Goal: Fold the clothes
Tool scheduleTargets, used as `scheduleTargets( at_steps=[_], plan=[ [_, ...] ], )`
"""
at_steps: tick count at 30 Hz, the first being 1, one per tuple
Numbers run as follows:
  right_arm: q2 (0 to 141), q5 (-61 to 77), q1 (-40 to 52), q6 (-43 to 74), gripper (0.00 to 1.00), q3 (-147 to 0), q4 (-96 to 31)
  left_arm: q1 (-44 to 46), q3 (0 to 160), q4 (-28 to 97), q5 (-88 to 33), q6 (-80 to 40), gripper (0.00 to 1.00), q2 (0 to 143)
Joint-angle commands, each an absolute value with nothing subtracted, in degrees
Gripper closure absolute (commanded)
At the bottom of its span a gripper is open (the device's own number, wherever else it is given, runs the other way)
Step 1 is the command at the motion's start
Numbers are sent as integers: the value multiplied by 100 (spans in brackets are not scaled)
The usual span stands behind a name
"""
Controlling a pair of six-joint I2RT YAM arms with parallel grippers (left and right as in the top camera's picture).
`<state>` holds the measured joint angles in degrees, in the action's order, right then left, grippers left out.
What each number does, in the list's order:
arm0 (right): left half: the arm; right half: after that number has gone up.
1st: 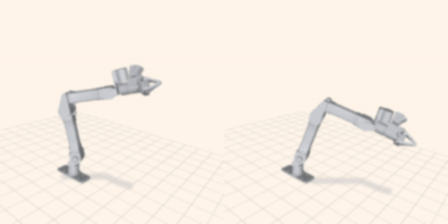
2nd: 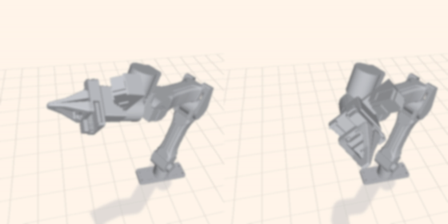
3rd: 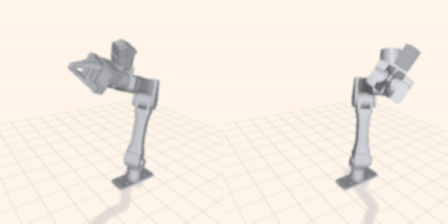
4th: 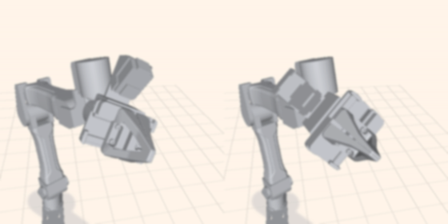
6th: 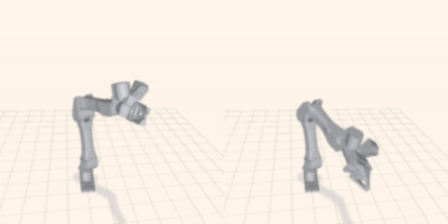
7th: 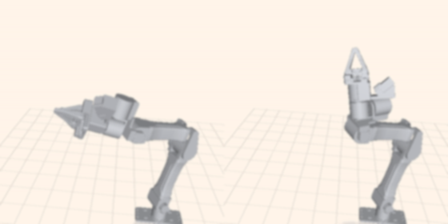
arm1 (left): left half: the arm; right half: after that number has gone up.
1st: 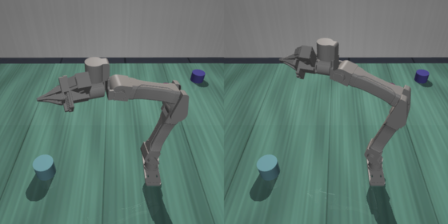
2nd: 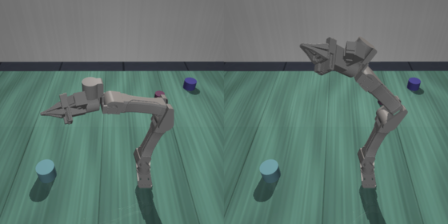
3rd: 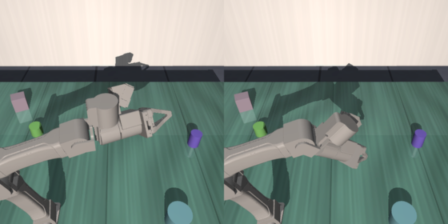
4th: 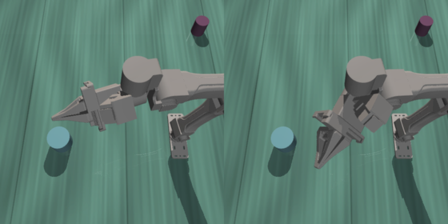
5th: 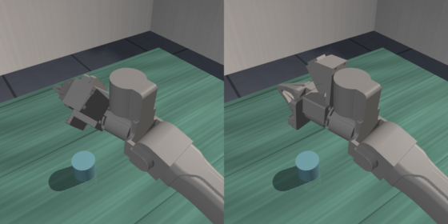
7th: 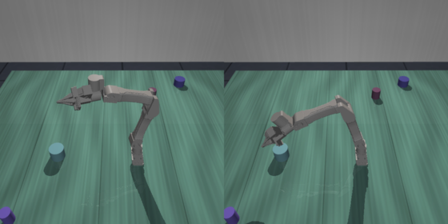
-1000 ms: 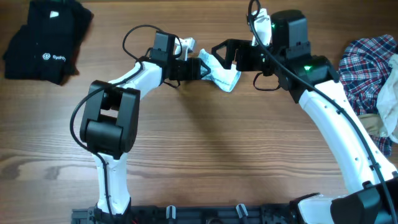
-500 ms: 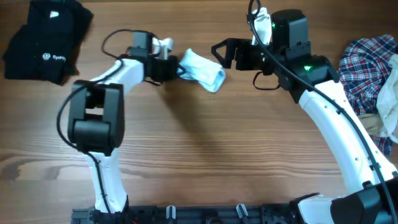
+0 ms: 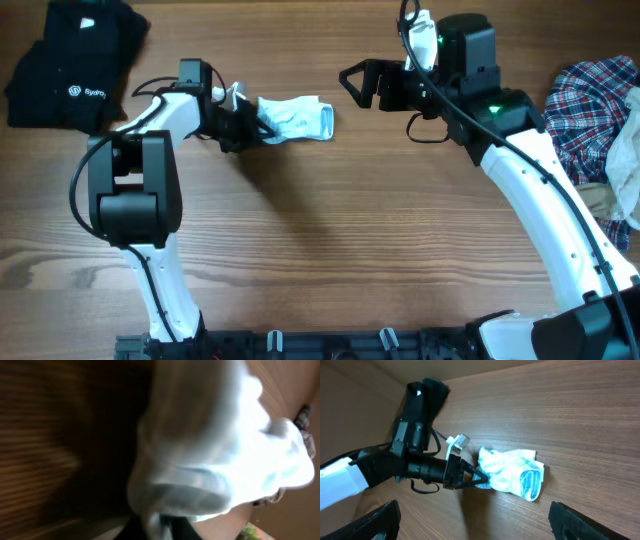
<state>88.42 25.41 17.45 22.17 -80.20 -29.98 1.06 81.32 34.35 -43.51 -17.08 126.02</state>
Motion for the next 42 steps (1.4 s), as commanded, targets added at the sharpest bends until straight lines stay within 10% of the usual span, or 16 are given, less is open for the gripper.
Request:
scheduleTargets(
  at_steps=[1, 4, 10, 33, 42],
  plan=[
    [8731, 2397, 1732, 2097, 5, -8020, -2958, 110, 8103, 3334, -4418, -1664, 58, 12398],
    [8731, 2397, 1732, 2097, 4, -8020, -2963, 110, 8103, 3238, -4278, -1669, 28, 12099],
    [8731, 2399, 1732, 2097, 4, -8020, -2963, 110, 8101, 3242, -3146, -1695, 9, 11917],
    [8731, 2495, 1732, 2102, 5, -8020, -2965, 714, 8101, 2475, -3553, -1540, 17, 12805],
    [8731, 2491, 1728, 2099, 4, -8020, -2961, 766, 8101, 2545, -3618, -1540, 55, 12855]
  ],
)
